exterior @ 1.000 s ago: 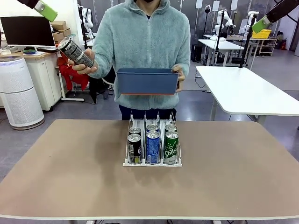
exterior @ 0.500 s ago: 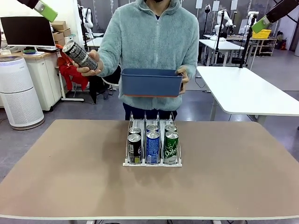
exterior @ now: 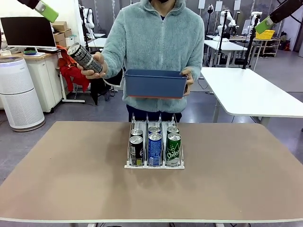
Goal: Fill the beverage cans into the dispenser.
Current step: Pick up the Pepsi coke handed by the human, then place the picked Pepsi coke in the line of the Automatic Can Dispenser with the same cans.
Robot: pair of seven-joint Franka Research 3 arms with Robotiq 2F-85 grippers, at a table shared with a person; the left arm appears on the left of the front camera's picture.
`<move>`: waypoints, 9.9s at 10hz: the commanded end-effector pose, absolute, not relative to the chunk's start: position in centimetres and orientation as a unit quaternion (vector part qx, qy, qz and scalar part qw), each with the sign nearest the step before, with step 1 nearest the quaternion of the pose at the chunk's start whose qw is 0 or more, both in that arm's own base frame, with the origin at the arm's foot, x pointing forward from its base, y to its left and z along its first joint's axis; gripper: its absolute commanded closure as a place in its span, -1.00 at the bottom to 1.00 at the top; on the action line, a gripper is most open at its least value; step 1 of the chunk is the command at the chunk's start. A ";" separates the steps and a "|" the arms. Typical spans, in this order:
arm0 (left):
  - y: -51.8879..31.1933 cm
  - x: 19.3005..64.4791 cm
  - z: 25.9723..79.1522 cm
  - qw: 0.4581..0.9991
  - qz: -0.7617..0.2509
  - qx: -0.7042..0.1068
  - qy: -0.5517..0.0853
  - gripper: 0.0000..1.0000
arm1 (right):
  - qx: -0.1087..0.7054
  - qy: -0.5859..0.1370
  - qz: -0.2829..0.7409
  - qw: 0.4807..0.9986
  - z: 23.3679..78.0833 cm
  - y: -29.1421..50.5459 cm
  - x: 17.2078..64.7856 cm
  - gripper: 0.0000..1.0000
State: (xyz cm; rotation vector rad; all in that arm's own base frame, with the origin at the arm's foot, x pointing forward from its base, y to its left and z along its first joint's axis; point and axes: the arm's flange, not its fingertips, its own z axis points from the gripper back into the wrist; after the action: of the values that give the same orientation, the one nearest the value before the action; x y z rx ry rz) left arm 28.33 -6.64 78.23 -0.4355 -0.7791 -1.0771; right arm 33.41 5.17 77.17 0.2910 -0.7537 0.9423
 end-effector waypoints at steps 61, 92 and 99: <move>-5.6 43.0 67.8 0.809 -0.426 -0.078 -0.398 1.00 | 0.135 -0.357 0.439 0.813 77.1 5.2 33.5 -1.00; -14.4 38.6 60.3 0.864 -0.418 -0.087 -0.265 -0.16 | 0.135 -0.357 0.439 0.813 77.1 5.2 33.5 -1.00; -15.3 38.8 59.6 0.863 -0.427 -0.084 -0.258 -0.16 | 0.135 -0.357 0.439 0.813 77.1 5.2 33.5 -1.00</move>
State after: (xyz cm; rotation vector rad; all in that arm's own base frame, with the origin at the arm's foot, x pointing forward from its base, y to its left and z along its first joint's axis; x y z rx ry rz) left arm 38.63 -15.32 59.16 -0.1914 -0.5343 -0.9065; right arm 33.40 5.17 77.18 0.2910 -0.7541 0.9425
